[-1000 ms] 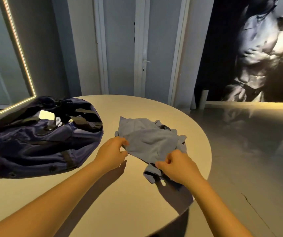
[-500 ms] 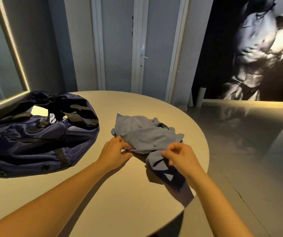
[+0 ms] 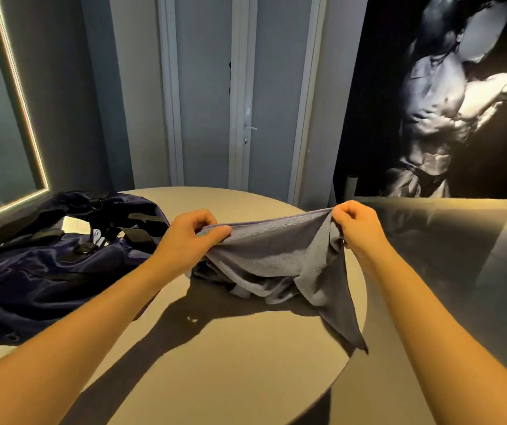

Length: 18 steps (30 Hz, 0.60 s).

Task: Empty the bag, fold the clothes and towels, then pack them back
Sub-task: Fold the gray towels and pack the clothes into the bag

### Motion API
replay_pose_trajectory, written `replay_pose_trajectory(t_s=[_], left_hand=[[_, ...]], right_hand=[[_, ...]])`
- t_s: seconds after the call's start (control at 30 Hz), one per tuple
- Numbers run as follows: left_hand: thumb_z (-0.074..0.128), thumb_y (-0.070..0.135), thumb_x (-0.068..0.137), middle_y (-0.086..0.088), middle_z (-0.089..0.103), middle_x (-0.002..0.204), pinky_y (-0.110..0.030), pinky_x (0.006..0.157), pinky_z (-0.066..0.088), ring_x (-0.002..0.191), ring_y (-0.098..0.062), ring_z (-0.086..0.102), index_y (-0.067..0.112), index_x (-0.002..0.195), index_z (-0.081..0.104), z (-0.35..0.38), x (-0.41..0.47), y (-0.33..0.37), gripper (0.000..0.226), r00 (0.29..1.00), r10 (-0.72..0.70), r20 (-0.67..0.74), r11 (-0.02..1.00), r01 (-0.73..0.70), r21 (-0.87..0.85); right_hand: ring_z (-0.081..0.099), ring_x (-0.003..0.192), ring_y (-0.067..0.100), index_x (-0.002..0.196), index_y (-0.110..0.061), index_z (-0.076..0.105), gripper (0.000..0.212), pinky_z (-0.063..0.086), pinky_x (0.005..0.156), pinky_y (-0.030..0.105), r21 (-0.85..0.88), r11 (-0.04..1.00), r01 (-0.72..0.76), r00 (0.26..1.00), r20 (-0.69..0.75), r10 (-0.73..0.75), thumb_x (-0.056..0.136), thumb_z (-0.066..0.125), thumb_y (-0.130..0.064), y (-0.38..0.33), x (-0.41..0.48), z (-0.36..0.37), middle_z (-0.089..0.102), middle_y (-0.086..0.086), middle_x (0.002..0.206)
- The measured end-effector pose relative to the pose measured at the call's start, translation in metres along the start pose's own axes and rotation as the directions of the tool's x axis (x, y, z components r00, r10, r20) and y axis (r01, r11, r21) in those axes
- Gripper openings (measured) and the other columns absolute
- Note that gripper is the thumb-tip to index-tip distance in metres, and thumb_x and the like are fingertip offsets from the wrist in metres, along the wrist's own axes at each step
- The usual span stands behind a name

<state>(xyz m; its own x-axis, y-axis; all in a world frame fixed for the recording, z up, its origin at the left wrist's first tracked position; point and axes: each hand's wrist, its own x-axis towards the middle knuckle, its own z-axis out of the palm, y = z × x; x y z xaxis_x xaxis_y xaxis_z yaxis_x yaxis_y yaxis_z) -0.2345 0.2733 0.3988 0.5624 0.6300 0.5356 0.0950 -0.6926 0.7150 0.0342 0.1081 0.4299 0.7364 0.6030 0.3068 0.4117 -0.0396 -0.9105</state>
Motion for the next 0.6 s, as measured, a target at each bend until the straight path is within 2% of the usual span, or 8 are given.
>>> replay_pose_trajectory(t_s=[0.07, 0.17, 0.23, 0.3, 0.37, 0.47, 0.53, 0.6], left_hand=[[0.072, 0.034, 0.094, 0.008, 0.063, 0.067, -0.017, 0.058, 0.044, 0.063, -0.003, 0.055, 0.02, 0.076, 0.067, -0.019, -0.001, 0.012, 0.023, 0.997, -0.005, 0.083, 1.0, 0.003, 0.029], [0.076, 0.027, 0.091, 0.008, 0.067, 0.071, -0.016, 0.062, 0.046, 0.065, -0.003, 0.059, 0.017, 0.082, 0.07, -0.049, -0.008, 0.006, 0.015, 0.987, -0.073, 0.142, 0.992, 0.057, 0.113], [0.078, 0.018, 0.089, 0.006, 0.069, 0.075, -0.027, 0.068, 0.049, 0.069, -0.007, 0.063, 0.019, 0.083, 0.071, -0.07, -0.013, -0.01, 0.009, 0.976, -0.136, 0.17, 0.971, 0.098, 0.216], [0.078, 0.018, 0.088, 0.003, 0.069, 0.075, -0.039, 0.07, 0.05, 0.073, -0.016, 0.065, 0.021, 0.082, 0.072, -0.087, -0.019, -0.026, 0.009, 0.958, -0.225, 0.176, 0.917, 0.147, 0.37], [0.078, 0.021, 0.089, 0.0, 0.069, 0.075, -0.039, 0.068, 0.049, 0.074, -0.022, 0.065, 0.021, 0.079, 0.072, -0.1, -0.02, -0.037, 0.011, 0.944, -0.309, 0.116, 0.855, 0.222, 0.469], [0.076, 0.018, 0.091, 0.002, 0.069, 0.072, -0.034, 0.065, 0.047, 0.072, -0.02, 0.062, 0.021, 0.079, 0.076, -0.112, -0.017, -0.035, 0.013, 0.94, -0.334, -0.076, 0.869, 0.338, 0.361], [0.073, 0.013, 0.093, -0.003, 0.072, 0.08, -0.033, 0.065, 0.051, 0.074, -0.02, 0.062, 0.017, 0.087, 0.079, -0.116, -0.01, -0.026, 0.009, 0.911, -0.36, -0.203, 0.905, 0.394, 0.161], [0.069, 0.008, 0.095, -0.011, 0.07, 0.083, -0.027, 0.056, 0.048, 0.068, -0.021, 0.057, 0.011, 0.091, 0.077, -0.119, 0.0, -0.014, 0.01, 0.85, -0.463, -0.252, 0.882, 0.47, -0.036]], right_hand=[[0.048, 0.069, 0.016, 0.095, -0.009, 0.064, 0.018, 0.039, 0.058, 0.026, 0.026, 0.999, 0.037, 0.997, -0.067, -0.035, 0.104, 0.049, -0.014, -0.006, 0.009, 0.0, 0.057, 0.004, 0.08], [0.047, 0.072, 0.02, 0.093, -0.011, 0.062, 0.018, 0.04, 0.057, 0.026, 0.093, 0.994, 0.048, 0.987, -0.16, -0.033, 0.103, 0.048, -0.012, -0.015, 0.019, -0.003, 0.055, 0.004, 0.079], [0.048, 0.076, 0.022, 0.092, -0.014, 0.061, 0.018, 0.045, 0.061, 0.032, 0.173, 0.984, 0.034, 0.975, -0.221, 0.006, 0.102, 0.047, -0.011, -0.022, 0.025, -0.003, 0.053, 0.004, 0.079], [0.051, 0.08, 0.023, 0.095, -0.016, 0.061, 0.017, 0.05, 0.064, 0.034, 0.25, 0.968, 0.015, 0.964, -0.26, 0.052, 0.103, 0.046, -0.012, -0.029, 0.028, -0.003, 0.055, 0.005, 0.086], [0.057, 0.083, 0.021, 0.1, -0.015, 0.061, 0.016, 0.058, 0.069, 0.036, 0.329, 0.944, 0.0, 0.956, -0.276, 0.096, 0.105, 0.045, -0.012, -0.038, 0.03, -0.001, 0.057, 0.003, 0.089], [0.064, 0.098, 0.028, 0.105, -0.013, 0.06, 0.015, 0.062, 0.084, 0.047, 0.417, 0.908, -0.046, 0.946, -0.273, 0.173, 0.106, 0.045, -0.012, -0.052, 0.036, 0.002, 0.059, 0.005, 0.093], [0.067, 0.102, 0.033, 0.109, -0.012, 0.063, 0.017, 0.062, 0.084, 0.05, 0.479, 0.871, -0.107, 0.941, -0.235, 0.245, 0.105, 0.047, -0.011, -0.059, 0.043, 0.001, 0.065, 0.013, 0.105], [0.07, 0.097, 0.033, 0.11, -0.012, 0.067, 0.02, 0.063, 0.082, 0.048, 0.506, 0.846, -0.168, 0.94, -0.176, 0.292, 0.103, 0.048, -0.009, -0.066, 0.048, 0.0, 0.068, 0.018, 0.11]])
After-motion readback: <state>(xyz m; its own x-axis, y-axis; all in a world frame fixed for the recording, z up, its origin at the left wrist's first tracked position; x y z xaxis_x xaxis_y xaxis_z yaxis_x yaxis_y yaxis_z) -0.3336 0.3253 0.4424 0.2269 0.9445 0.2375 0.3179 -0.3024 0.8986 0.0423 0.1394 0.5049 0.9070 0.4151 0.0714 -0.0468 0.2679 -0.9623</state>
